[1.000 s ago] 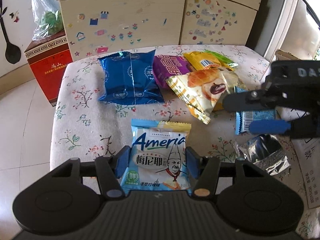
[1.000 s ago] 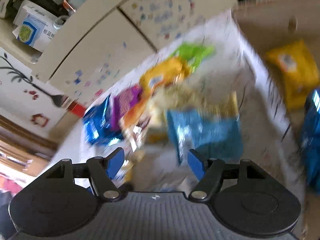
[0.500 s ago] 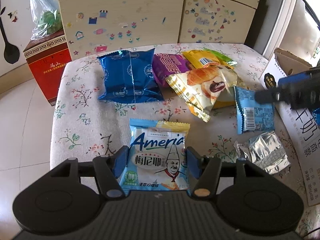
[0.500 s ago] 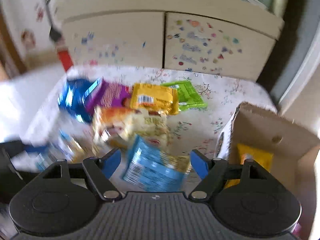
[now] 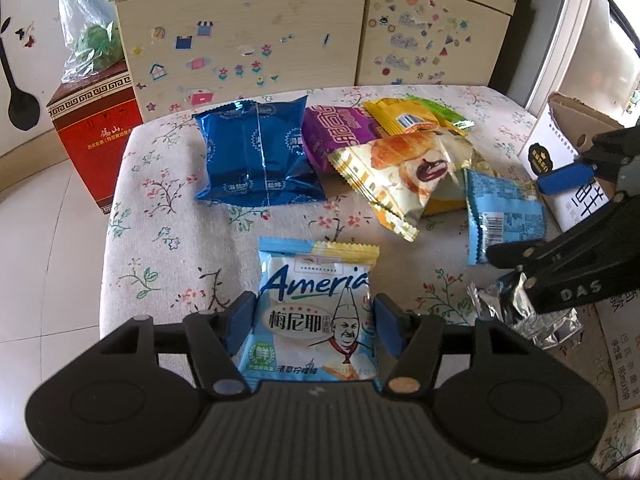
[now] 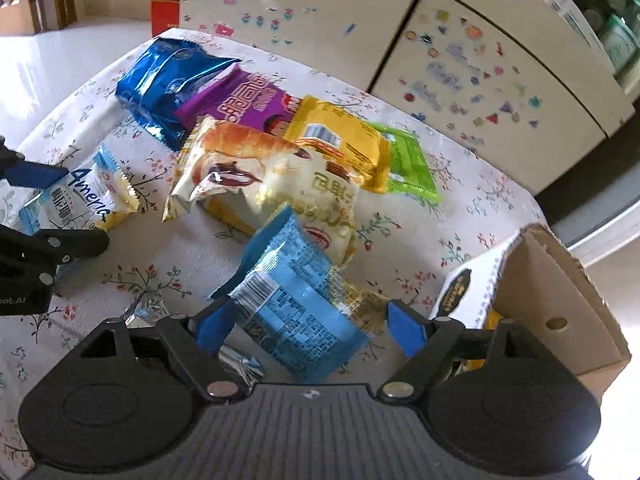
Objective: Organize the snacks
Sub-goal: 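Grasp the light-blue bag with right tool while left tool holds Ameria bag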
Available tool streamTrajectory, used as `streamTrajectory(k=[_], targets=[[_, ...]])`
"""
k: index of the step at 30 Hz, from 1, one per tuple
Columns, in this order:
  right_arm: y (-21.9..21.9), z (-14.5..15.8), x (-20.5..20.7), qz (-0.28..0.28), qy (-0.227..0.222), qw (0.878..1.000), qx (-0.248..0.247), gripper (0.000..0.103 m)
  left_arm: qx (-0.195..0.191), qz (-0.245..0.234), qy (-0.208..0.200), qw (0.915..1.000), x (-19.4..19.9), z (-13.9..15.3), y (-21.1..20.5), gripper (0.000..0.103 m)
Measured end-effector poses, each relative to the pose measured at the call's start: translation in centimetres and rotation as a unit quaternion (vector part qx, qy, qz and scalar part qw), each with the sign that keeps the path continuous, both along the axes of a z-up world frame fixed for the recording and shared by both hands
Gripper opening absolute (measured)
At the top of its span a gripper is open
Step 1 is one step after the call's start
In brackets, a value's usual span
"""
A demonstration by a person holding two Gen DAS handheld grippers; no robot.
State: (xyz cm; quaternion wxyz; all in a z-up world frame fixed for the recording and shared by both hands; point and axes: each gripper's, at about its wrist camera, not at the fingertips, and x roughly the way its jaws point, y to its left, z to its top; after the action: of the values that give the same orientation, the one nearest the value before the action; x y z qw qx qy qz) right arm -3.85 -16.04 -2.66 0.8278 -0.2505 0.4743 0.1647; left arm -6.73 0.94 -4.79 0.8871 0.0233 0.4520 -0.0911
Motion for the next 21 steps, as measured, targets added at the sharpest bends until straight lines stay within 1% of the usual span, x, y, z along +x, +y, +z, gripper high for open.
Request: streamTrajectory(k=[1,2,3,4,5,6,7,9,12,13,14,15,19,21], targets=[[0.2,-0.3,0.0,0.0,0.005,1.0,0.0,0.086,0.0,0.0,0.0,1.0,0.0,0.0,0.0,0.063],[0.2,-0.4,0.0,-0.009,0.009,1.0,0.009,0.081,-0.003,0.002,0.001,1.0,0.0,0.0,0.1,0.062],[0.1,-0.3,0.1,-0.019,0.02,0.999,0.028,0.076,-0.008,0.005,0.003,1.0,0.1,0.1,0.2,0.062],[-0.1,-0.2,0.3,-0.031,0.036,0.998,0.052,0.066,-0.013,0.008,0.005,0.9999,0.2,0.1,0.4,0.063],[-0.3,-0.2,0.6,-0.041,0.053,0.995,0.076,0.063,-0.019,0.011,0.007,0.9997,0.2,0.2,0.6,0.062],[-0.4,-0.3,0.7,-0.048,0.067,0.992,0.096,0.063,-0.023,0.014,0.008,0.9996,0.3,0.2,0.7,0.061],[-0.2,-0.4,0.5,-0.047,0.065,0.992,0.098,0.063,-0.026,0.016,0.009,0.9995,0.3,0.2,0.8,0.061],[0.4,-0.3,0.1,-0.028,0.056,0.994,0.085,0.063,-0.025,0.015,0.008,0.9996,0.3,0.2,0.8,0.061],[0.5,-0.5,-0.3,-0.015,0.066,0.993,0.095,0.066,-0.023,0.013,0.007,0.9996,0.3,0.2,0.8,0.061],[0.5,-0.5,-0.3,-0.014,0.064,0.993,0.094,0.071,-0.022,0.013,0.007,0.9996,0.2,0.2,0.8,0.061],[0.5,-0.6,-0.4,-0.011,0.061,0.994,0.091,0.08,-0.02,0.011,0.006,0.9997,0.3,0.2,0.7,0.061],[0.5,-0.7,-0.4,-0.009,0.059,0.994,0.089,0.082,-0.016,0.009,0.005,0.9998,0.2,0.2,0.6,0.061],[0.3,-0.9,-0.1,-0.019,0.055,0.993,0.101,0.084,-0.001,-0.004,-0.001,1.0,0.2,0.0,0.2,0.061],[0.0,-1.1,0.1,-0.028,0.057,0.991,0.114,0.082,-0.003,-0.008,-0.003,1.0,0.2,0.0,0.2,0.057]])
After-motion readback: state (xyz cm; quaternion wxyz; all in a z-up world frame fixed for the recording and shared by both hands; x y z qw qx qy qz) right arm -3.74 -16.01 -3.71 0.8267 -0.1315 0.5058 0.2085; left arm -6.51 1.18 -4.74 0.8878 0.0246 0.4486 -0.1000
